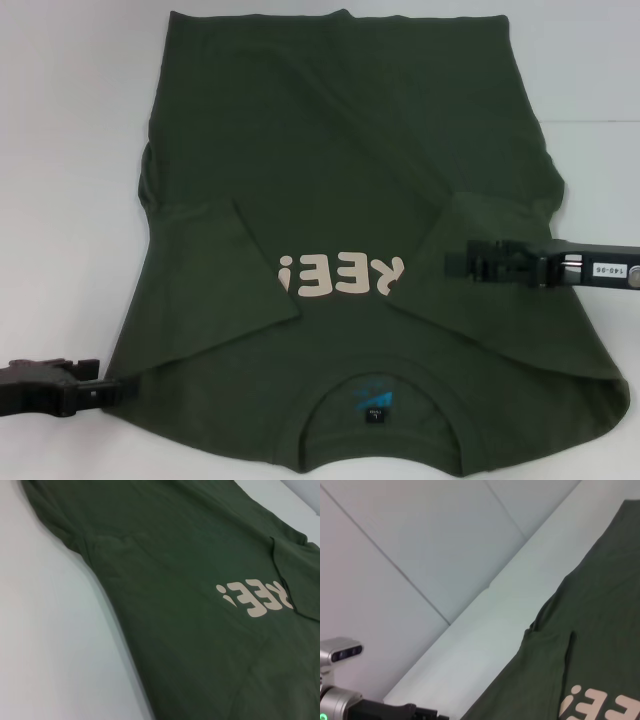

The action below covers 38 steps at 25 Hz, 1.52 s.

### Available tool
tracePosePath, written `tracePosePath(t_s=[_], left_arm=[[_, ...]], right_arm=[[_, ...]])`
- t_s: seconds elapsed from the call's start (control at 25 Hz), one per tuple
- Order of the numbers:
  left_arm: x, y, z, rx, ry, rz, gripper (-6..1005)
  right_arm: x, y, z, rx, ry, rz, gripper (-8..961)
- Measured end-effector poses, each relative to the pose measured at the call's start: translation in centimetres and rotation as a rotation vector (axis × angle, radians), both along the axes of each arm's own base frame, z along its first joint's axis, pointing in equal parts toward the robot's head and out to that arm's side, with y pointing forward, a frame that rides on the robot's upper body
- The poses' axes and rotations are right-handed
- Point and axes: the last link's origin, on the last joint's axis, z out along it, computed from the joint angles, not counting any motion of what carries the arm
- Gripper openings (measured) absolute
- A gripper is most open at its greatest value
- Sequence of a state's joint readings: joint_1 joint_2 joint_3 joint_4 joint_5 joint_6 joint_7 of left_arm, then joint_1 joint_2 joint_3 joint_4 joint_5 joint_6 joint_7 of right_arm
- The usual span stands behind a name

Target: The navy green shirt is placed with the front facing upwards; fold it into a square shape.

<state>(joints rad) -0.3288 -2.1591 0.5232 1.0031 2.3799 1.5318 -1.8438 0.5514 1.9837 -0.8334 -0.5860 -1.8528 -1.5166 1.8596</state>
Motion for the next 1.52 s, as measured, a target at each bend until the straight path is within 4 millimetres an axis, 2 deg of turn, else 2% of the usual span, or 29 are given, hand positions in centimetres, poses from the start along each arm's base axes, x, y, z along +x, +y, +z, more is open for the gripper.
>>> tracePosePath(t_s=[0.8,1.2,1.52], left_arm=[[0.8,0.3,-1.1,-0.061,0.010,-0.040,770],[1.1,0.5,0.1,-0.037,0.033,-0.047,770],[1.0,0.8,0.1,-0.028,0.041,-0.039,769]], right_arm=[[0.2,0.1,0.3,0.014,0.002,-0.012,919],[0.2,0.2,0.3,0.018,0.003,-0.012,914],[0.3,0.2,0.3,0.020,0.003,-0.019,910]])
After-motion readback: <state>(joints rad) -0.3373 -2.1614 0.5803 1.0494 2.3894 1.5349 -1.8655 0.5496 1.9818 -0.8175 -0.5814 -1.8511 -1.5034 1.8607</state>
